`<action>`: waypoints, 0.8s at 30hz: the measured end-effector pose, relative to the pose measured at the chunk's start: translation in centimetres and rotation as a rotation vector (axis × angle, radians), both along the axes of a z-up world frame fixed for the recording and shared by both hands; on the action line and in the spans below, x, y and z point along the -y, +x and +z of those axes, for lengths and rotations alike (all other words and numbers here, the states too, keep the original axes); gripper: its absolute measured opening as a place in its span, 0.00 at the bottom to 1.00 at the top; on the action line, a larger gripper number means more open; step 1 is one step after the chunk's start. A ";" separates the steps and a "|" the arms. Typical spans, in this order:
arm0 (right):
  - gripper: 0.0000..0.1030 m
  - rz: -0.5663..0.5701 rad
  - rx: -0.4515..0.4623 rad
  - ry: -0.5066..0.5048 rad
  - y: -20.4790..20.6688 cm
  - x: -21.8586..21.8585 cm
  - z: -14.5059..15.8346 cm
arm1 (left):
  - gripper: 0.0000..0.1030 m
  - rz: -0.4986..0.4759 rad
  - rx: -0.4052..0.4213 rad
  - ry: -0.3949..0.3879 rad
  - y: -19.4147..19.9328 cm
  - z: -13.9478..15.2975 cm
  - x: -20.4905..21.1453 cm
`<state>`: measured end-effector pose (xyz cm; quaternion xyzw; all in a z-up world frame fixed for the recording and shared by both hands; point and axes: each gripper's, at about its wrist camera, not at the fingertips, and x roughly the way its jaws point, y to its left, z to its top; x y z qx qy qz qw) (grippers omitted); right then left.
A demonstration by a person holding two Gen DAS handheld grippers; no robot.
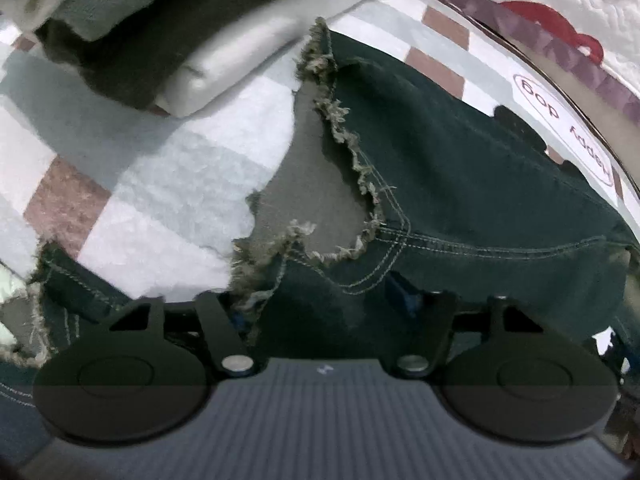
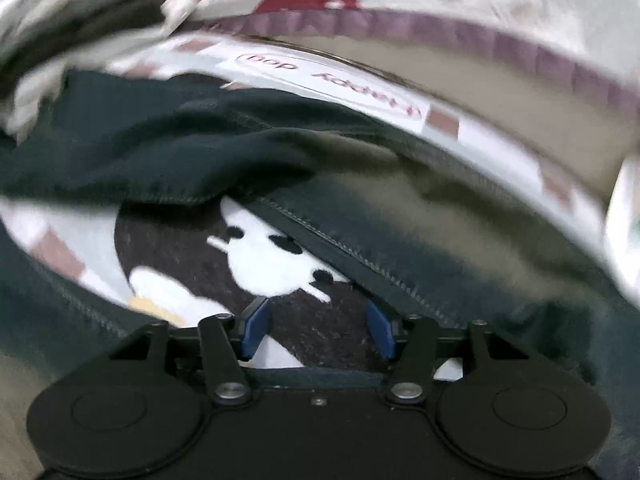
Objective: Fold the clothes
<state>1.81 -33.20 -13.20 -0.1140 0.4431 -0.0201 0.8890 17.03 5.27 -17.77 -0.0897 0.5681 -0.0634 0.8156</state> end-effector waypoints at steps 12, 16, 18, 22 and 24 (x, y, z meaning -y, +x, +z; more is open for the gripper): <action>0.58 -0.041 0.075 0.031 -1.0 2.9 1.5 | 0.05 -0.223 0.556 0.176 4.8 14.6 6.4; 0.59 -0.157 0.147 0.101 -2.5 6.9 2.6 | 0.04 -0.275 0.775 0.252 7.5 20.9 8.8; 0.59 -0.216 0.182 0.136 -3.3 8.9 3.1 | 0.00 -0.261 0.904 0.309 8.5 24.1 9.4; 0.59 -0.322 0.245 0.196 -4.7 12.6 4.1 | 0.00 -0.070 1.072 0.325 7.5 28.4 5.4; 0.59 -0.331 0.241 0.181 -4.9 13.5 4.2 | 0.03 -0.030 0.881 0.160 8.6 27.1 2.2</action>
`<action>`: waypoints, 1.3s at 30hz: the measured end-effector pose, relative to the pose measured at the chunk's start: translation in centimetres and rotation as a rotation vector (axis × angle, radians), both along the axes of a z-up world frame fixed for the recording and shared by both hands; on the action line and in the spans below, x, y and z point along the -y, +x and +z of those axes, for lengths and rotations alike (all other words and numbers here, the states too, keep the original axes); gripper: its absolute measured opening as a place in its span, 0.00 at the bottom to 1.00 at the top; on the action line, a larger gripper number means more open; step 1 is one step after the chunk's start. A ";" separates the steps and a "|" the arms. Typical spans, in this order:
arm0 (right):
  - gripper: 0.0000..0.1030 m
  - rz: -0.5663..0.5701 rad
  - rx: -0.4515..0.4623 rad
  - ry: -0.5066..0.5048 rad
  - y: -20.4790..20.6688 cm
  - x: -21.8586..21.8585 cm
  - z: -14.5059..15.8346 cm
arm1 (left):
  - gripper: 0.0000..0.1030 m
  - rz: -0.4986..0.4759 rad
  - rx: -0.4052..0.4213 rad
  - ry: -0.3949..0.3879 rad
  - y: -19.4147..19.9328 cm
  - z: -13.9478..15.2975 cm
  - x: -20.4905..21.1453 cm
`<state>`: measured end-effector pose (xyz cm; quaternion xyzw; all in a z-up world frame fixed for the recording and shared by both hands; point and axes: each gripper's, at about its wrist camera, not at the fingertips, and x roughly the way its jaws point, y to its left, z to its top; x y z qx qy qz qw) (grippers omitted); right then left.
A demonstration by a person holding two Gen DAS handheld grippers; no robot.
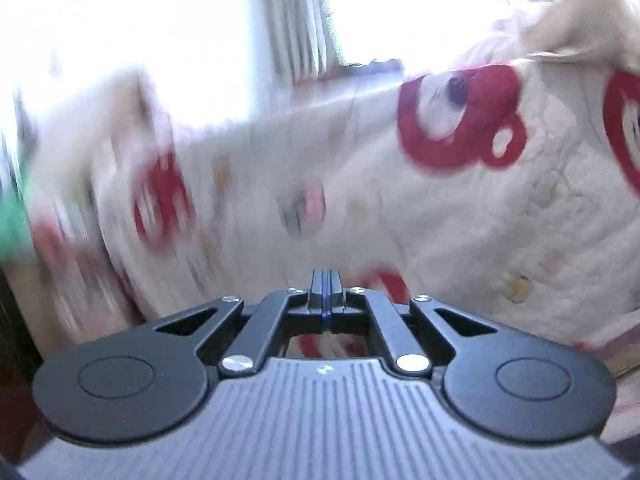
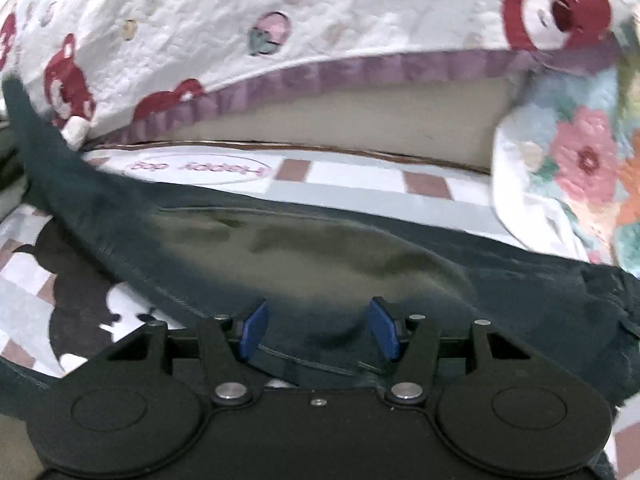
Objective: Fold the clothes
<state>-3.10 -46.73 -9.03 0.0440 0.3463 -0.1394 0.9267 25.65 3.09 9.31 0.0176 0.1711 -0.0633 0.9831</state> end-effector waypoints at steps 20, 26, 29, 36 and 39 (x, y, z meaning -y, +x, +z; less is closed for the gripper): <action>0.59 -0.307 -0.021 0.027 -3.3 11.9 -0.6 | 0.65 0.025 -0.653 0.005 0.4 -27.4 4.5; 0.63 -0.540 -0.023 0.078 -9.0 18.8 -1.3 | 0.68 0.067 -0.628 -0.160 1.7 -28.1 1.5; 0.64 -0.590 -0.030 0.114 -11.7 21.9 -1.1 | 0.75 0.058 -0.572 -0.132 2.2 -28.6 2.2; 0.64 -0.625 0.082 0.386 -14.7 26.7 -2.3 | 0.80 -0.016 -0.589 -0.320 3.8 -28.5 1.1; 0.65 -0.635 0.157 0.494 -13.7 28.1 -3.4 | 0.80 -0.050 -0.609 -0.454 4.4 -29.0 0.4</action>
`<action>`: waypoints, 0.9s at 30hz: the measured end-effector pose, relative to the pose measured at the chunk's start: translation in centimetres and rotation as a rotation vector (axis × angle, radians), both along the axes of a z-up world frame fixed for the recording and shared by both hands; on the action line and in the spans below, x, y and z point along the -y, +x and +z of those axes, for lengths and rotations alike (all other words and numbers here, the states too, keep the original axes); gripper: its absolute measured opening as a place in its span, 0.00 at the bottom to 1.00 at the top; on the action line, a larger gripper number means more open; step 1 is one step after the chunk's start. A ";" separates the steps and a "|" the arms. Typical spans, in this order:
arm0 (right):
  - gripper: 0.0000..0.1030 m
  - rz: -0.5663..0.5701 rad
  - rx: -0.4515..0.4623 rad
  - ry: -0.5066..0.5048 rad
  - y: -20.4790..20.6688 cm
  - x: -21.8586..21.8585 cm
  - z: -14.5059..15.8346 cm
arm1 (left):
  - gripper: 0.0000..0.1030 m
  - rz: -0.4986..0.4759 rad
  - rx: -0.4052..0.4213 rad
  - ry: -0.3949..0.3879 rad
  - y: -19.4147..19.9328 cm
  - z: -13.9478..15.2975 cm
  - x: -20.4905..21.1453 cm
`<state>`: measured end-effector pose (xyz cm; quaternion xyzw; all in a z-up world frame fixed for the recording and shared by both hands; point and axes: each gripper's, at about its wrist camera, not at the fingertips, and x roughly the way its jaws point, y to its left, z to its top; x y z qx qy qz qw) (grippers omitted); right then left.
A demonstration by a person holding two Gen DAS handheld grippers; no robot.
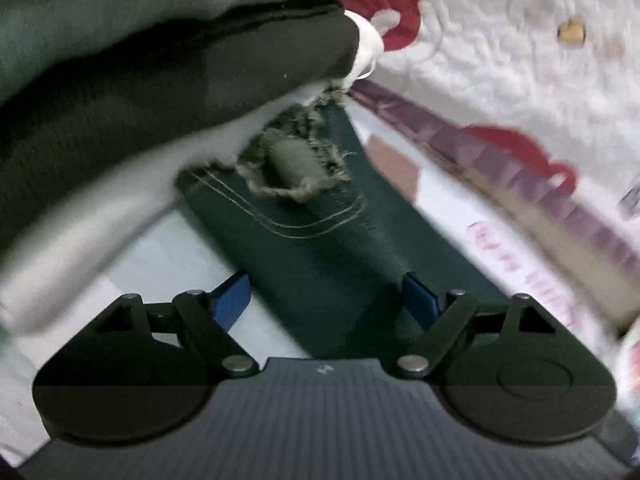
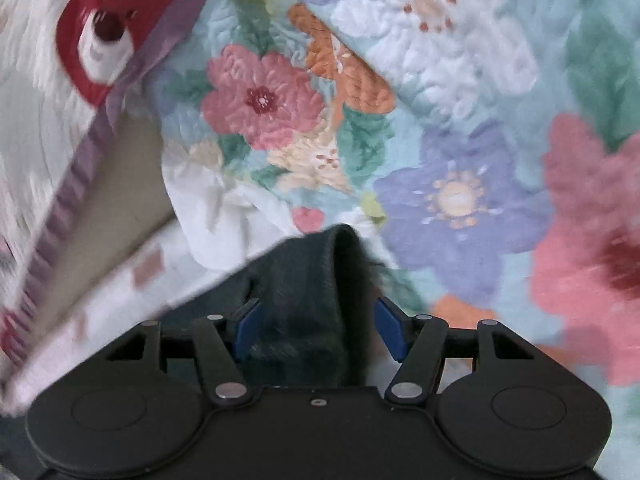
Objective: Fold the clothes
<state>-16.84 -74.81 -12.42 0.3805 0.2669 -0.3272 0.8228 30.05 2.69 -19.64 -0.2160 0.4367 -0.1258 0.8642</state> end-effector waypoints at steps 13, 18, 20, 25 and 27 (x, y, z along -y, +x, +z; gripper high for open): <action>0.22 0.036 -0.105 -0.040 7.6 0.5 -3.1 | 0.68 -0.085 0.060 0.352 1.5 -0.1 8.0; 0.18 0.057 -0.050 -0.295 7.9 -2.0 2.3 | 0.07 -0.312 0.421 0.827 -2.4 2.8 14.7; 0.17 0.074 -0.005 -0.349 7.6 -1.8 4.9 | 0.07 -0.272 0.488 0.809 -2.4 4.9 14.8; 0.14 0.102 0.048 -0.524 8.2 -2.0 11.4 | 0.05 -0.130 0.610 0.708 -1.7 10.6 14.2; 0.14 0.099 0.057 -0.603 8.8 -2.1 13.8 | 0.00 -0.044 0.674 0.703 -1.5 12.5 13.8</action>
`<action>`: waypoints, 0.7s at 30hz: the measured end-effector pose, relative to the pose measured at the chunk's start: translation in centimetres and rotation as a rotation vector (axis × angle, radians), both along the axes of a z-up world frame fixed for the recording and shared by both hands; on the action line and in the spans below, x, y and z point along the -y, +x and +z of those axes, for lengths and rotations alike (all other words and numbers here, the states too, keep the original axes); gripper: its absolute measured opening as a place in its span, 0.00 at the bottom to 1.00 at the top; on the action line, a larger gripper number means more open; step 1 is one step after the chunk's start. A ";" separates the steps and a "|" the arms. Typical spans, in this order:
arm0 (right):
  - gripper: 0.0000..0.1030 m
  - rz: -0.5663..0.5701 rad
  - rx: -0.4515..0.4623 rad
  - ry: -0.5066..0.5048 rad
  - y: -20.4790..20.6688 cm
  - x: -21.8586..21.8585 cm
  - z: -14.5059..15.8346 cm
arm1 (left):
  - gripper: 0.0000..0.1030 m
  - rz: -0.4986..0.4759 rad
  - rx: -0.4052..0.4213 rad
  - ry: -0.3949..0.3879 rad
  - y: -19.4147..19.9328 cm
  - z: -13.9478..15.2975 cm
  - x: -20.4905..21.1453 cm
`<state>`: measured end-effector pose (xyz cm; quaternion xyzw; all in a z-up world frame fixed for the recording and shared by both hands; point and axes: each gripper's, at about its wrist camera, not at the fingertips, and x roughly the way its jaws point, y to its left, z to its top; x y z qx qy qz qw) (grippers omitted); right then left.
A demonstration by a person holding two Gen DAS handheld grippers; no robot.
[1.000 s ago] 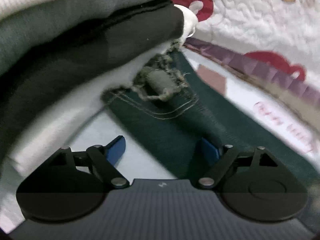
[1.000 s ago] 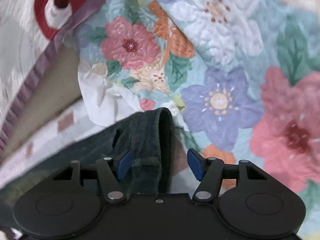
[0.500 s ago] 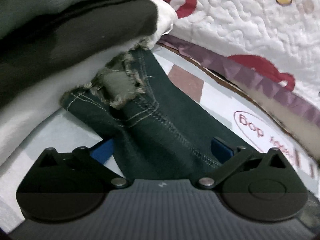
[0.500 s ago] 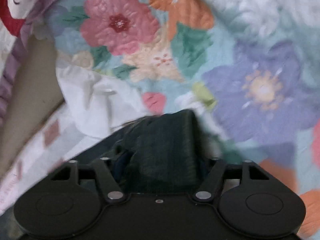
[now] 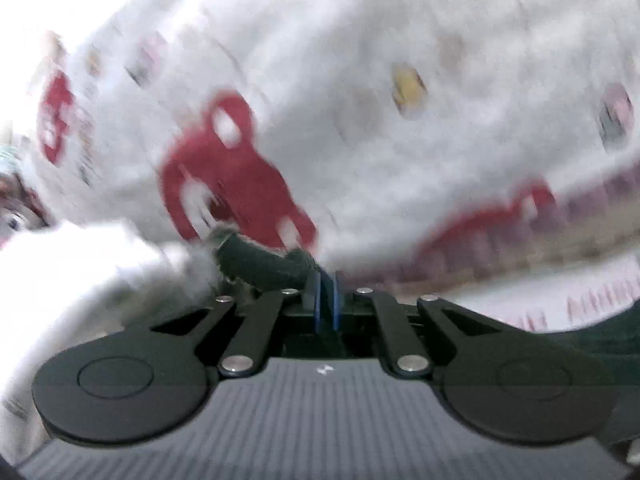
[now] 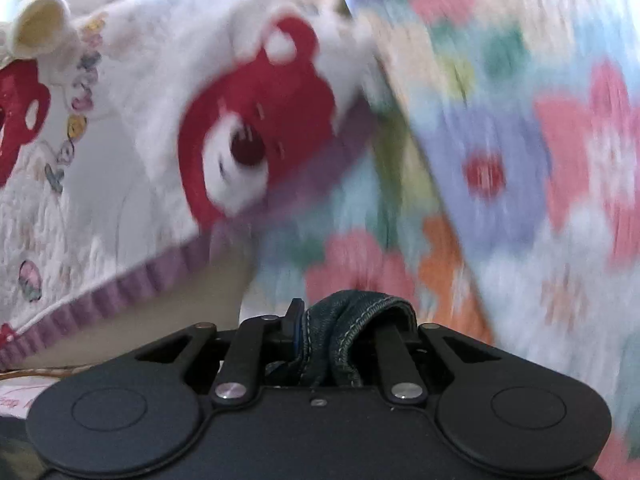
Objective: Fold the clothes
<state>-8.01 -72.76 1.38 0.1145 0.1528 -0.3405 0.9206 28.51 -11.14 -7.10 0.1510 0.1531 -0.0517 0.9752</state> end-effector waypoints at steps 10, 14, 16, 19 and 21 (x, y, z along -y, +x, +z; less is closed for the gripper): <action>0.52 -0.076 -0.319 0.108 4.6 3.1 -3.4 | 0.24 -0.016 -0.467 -0.025 1.0 -7.5 -1.4; 0.65 -0.092 -0.317 0.162 0.6 0.0 -7.4 | 0.52 -0.208 -0.606 -0.037 -4.5 -9.2 2.1; 0.65 -0.129 -0.290 0.255 -2.7 -1.0 -8.7 | 0.52 -0.331 -0.647 -0.018 -7.3 -8.9 4.7; 0.66 -0.231 -0.197 0.411 -8.6 -2.4 -9.3 | 0.59 -0.502 -0.689 0.001 -11.4 -8.2 8.3; 0.66 -0.280 -0.139 0.483 -12.7 -4.8 -9.3 | 0.65 -0.585 -0.679 -0.003 -14.1 -6.9 10.1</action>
